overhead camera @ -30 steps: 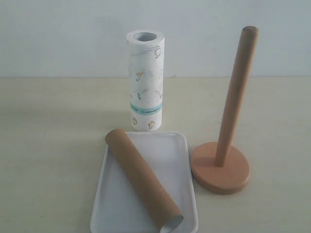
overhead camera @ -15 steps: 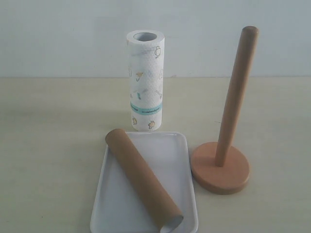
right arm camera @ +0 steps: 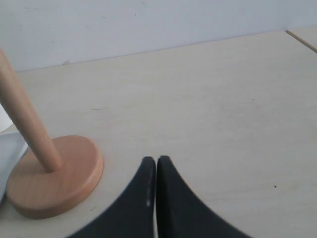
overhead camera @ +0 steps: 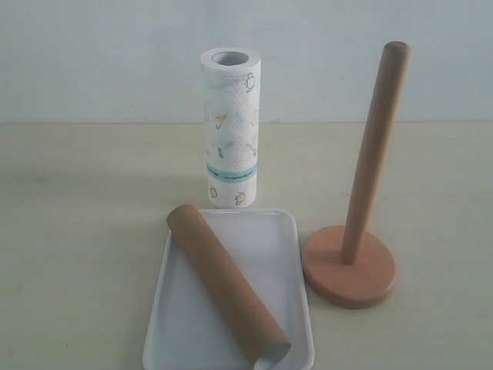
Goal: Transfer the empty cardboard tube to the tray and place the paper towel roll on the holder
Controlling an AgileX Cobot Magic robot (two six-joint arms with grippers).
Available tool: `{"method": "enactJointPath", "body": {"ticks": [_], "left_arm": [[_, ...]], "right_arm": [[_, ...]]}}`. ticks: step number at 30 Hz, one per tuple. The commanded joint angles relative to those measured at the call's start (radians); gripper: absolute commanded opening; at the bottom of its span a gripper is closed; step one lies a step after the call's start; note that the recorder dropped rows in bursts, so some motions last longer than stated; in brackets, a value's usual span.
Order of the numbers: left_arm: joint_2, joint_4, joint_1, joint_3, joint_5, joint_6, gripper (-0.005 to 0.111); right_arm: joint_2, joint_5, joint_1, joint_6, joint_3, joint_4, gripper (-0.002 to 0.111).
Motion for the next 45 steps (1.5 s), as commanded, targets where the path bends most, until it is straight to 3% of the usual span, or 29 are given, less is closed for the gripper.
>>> {"method": "enactJointPath", "body": {"ticks": [1,10,14,21,27,33,35,40,43,45], "left_arm": [[0.153,-0.017,0.004,-0.037,-0.190,-0.003,0.005],[0.627,-0.004,0.004,-0.136,-0.193,-0.020,0.005],[0.831,0.069,0.004,-0.129,-0.204,-0.165,0.005],[1.167,0.347,0.004,-0.109,-0.506,-0.303,0.005],[1.422,0.395,0.004,-0.113,-0.713,-0.318,0.005],[1.594,0.430,0.004,-0.143,-0.789,-0.304,0.006],[1.627,0.444,0.004,-0.143,-0.827,-0.304,0.012],[1.679,0.490,0.004,-0.145,-0.864,-0.307,0.053],[1.702,0.584,0.004,-0.172,-0.853,-0.300,0.077],[1.718,0.688,0.004,-0.203,-0.801,-0.291,0.084]], "right_arm": [[-0.005,-0.003,-0.008,0.003,0.000,-0.002,0.000],[-0.005,-0.014,-0.008,0.003,0.000,-0.002,0.000],[-0.005,-0.014,-0.008,0.003,0.000,-0.002,0.000],[-0.005,-0.014,-0.008,0.003,0.000,-0.002,0.000],[-0.005,-0.014,-0.008,0.003,0.000,-0.002,0.000],[-0.005,-0.014,-0.008,0.003,0.000,-0.002,0.000],[-0.005,-0.012,-0.008,0.003,0.000,-0.002,0.000],[-0.005,-0.012,-0.008,0.003,0.000,-0.002,0.000],[-0.005,-0.012,-0.008,0.003,0.000,-0.002,0.000],[-0.005,-0.012,-0.008,0.003,0.000,-0.002,0.000]]}}
